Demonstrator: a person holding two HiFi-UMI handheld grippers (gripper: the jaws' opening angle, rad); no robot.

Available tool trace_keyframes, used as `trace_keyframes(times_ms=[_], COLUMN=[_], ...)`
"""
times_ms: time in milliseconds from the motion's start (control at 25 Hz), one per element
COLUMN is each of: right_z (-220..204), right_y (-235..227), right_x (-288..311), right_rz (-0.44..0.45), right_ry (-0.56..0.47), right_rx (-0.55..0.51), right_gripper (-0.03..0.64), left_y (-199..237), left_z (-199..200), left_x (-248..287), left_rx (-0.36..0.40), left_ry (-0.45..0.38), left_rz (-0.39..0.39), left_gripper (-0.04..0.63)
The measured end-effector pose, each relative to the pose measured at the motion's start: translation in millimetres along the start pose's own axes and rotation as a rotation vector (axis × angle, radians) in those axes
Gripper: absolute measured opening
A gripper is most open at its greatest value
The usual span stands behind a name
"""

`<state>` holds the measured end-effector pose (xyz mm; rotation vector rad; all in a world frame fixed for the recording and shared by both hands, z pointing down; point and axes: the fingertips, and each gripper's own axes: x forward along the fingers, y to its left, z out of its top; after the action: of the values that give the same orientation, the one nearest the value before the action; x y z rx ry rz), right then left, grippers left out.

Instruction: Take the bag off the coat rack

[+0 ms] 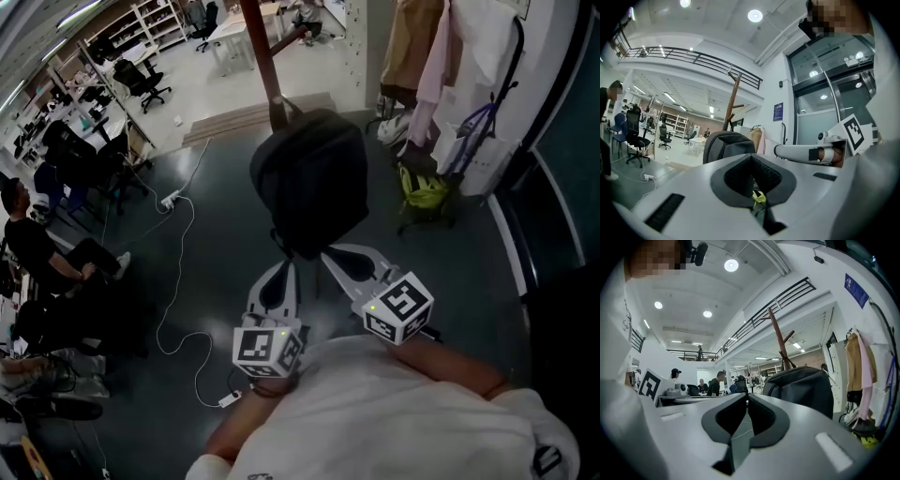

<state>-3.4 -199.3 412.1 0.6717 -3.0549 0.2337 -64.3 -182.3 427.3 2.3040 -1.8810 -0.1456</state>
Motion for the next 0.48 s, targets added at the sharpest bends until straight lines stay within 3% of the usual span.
trace_keyframes(times_ms=[480], right_z=[-11], right_y=[-42], right_x=[4], right_rz=[-0.013], right_ry=[0.018], right_rx=[0.049], right_gripper=[0.005], left_y=[-4], left_z=[-7], left_x=[39], left_rx=[-0.004], left_ry=[0.027], left_rz=[-0.007], left_gripper=[0.002])
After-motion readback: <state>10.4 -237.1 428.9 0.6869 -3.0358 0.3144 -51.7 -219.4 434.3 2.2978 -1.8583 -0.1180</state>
